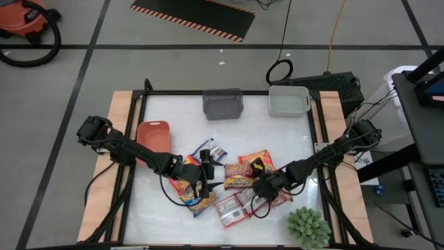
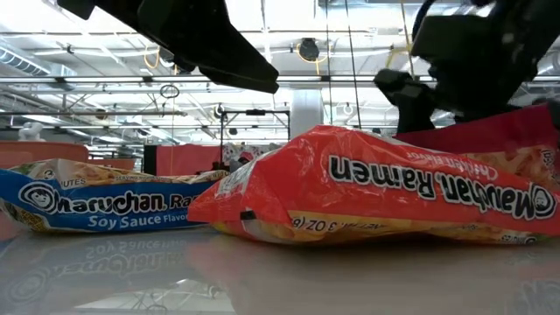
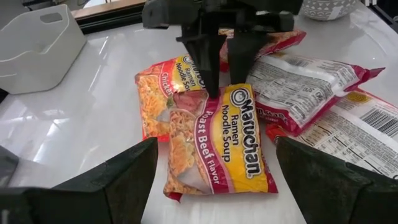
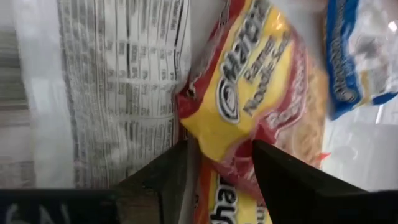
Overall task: Sort Maruchan noodles
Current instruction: Put the top red noodle pack into the orange bin
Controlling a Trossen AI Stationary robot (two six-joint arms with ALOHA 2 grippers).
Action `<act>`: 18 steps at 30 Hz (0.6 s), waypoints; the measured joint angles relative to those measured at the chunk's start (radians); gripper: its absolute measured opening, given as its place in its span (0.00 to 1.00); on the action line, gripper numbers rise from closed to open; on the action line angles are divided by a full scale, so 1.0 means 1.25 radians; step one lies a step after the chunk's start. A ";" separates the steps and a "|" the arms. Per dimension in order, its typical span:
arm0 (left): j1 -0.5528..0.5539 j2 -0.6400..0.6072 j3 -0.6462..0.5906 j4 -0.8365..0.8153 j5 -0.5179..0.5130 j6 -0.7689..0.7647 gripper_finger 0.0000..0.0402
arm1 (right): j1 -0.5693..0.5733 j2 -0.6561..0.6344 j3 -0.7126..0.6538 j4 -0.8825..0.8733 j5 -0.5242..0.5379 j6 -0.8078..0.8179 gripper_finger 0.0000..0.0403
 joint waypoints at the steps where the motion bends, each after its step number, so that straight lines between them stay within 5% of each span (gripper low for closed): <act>1: 0.001 0.000 0.000 0.000 0.000 0.002 0.83 | -0.001 0.000 -0.005 0.003 0.000 0.000 0.41; 18: 0.009 0.000 0.000 0.000 0.000 -0.001 0.83 | -0.022 0.000 -0.053 0.195 0.001 -0.087 0.01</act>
